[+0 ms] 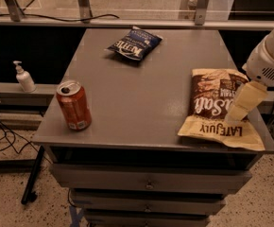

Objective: Move brown chip bag near blue chip bag

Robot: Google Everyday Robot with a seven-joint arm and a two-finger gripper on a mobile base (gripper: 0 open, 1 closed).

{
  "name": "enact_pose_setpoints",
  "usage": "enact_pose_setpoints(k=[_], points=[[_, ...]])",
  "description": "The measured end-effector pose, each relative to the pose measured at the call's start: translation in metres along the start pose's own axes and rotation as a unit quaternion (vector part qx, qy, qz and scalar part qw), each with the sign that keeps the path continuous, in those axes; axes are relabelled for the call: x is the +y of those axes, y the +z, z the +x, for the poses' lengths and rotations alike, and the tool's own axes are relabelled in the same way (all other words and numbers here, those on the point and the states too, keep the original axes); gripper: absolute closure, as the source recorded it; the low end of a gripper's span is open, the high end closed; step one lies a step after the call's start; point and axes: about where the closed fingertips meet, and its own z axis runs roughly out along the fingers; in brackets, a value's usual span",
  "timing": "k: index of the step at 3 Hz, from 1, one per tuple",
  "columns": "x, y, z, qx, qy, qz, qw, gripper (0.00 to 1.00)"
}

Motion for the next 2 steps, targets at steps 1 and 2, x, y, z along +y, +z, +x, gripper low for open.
enact_pose_setpoints(k=[1,2], points=[[0.0043,0.0188,0.014,0.015,0.055,-0.015,0.9982,0.0],[0.0059,0.0285,0.0209,0.026,0.094,-0.012,0.9952,0.17]])
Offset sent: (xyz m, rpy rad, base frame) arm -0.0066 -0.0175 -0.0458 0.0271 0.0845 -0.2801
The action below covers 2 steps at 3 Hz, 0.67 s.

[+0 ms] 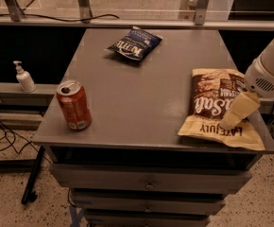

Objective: Move brown chip bag near blue chip bag

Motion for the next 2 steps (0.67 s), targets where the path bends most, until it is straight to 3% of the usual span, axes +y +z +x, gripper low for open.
enact_pose_setpoints(k=[2], points=[[-0.0043,0.002,-0.0034,0.002,0.024,0.012,0.9996,0.63]])
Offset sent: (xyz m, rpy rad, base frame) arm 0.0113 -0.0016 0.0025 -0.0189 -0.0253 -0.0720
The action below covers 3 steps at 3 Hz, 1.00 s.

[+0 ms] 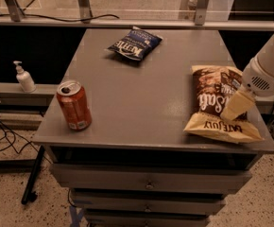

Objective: Move brown chip bag near blue chip bag

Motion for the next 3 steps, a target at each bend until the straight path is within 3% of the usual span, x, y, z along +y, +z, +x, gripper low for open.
enact_pose_setpoints(k=[1,2,3], points=[[-0.006,-0.003,-0.007,-0.002,-0.003,0.011,0.9999,0.86],[-0.02,-0.012,-0.015,-0.005,-0.008,0.03,0.9995,1.0],[-0.043,-0.041,-0.026,-0.027,-0.009,0.059,0.9978,1.0]])
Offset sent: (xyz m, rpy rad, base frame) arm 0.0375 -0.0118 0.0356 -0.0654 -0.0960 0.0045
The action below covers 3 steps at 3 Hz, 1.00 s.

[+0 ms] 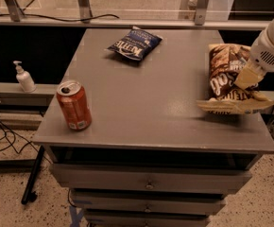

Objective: Move brown chip bag near blue chip bag

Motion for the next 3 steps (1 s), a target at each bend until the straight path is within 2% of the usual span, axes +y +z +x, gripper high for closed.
enact_pose_setpoints(k=[1,2,3], points=[[0.0,0.0,0.0,0.0,0.0,0.0,1.0,1.0],[-0.001,-0.001,-0.017,-0.026,0.011,0.0,0.9996,1.0],[0.001,0.004,-0.065,-0.068,0.02,-0.022,0.9972,1.0]])
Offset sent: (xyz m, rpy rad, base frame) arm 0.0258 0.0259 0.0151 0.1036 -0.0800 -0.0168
